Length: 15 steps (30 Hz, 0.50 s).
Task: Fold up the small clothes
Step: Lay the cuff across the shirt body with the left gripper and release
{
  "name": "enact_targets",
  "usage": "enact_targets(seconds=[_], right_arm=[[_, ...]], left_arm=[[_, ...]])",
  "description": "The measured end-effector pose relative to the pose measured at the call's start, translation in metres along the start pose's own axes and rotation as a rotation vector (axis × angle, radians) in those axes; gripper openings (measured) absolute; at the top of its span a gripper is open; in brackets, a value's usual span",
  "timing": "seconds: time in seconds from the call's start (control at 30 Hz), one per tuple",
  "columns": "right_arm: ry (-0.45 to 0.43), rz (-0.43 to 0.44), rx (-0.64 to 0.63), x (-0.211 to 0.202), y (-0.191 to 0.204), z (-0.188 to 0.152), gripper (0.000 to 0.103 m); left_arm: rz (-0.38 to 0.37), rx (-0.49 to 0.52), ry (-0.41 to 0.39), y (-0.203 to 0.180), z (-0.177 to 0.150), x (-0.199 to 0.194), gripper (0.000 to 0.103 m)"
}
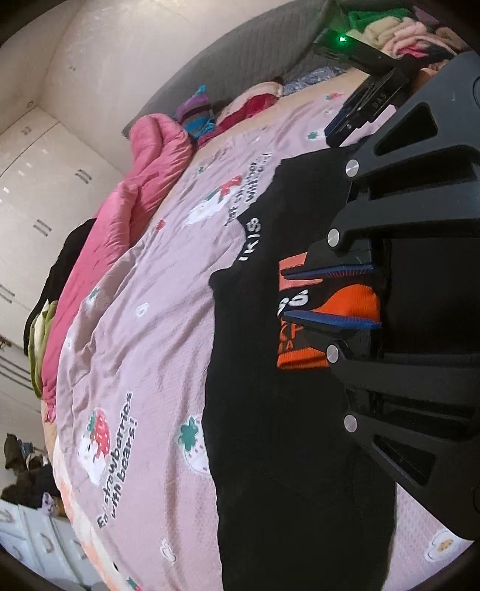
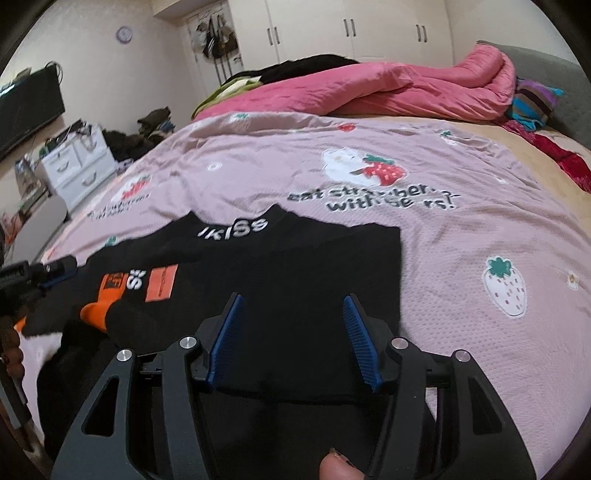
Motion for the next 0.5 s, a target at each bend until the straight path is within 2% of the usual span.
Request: enact_targets(seconds=[0.17,0.27,0.4,0.5], right_arm=[[0.009,0.007,-0.037,0.001,0.013,-0.005,0.056],[0.017,0.013,-0.056,0.001,0.019,-0.007,0.06],[0.044,0.009,-0.086,0.006,0.025,-0.012,0.063],[0.101,-0.009,-0.101,0.016,0.025,-0.017,0.066]], left_arm=[[0.004,0.039,0.067,-0.008,-0.011,0.02,0.01],[0.025,0.059,0.113,-0.01,-0.02,0.033,0.017],[0.131,0.105,0.206,0.0,-0.034,0.053,0.026],[0.139,0.097,0.217,0.01,-0.041,0.056,0.026]])
Point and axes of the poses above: each gripper's, at about its wrist camera, not at the fingertips, and x roughly the way its jaws point, y to its left, z to its top, the point moved 2 cm from there along x, roughly the way its jaws point, and after that the axes turned 13 degrees about -z, right-handed, at the moved point
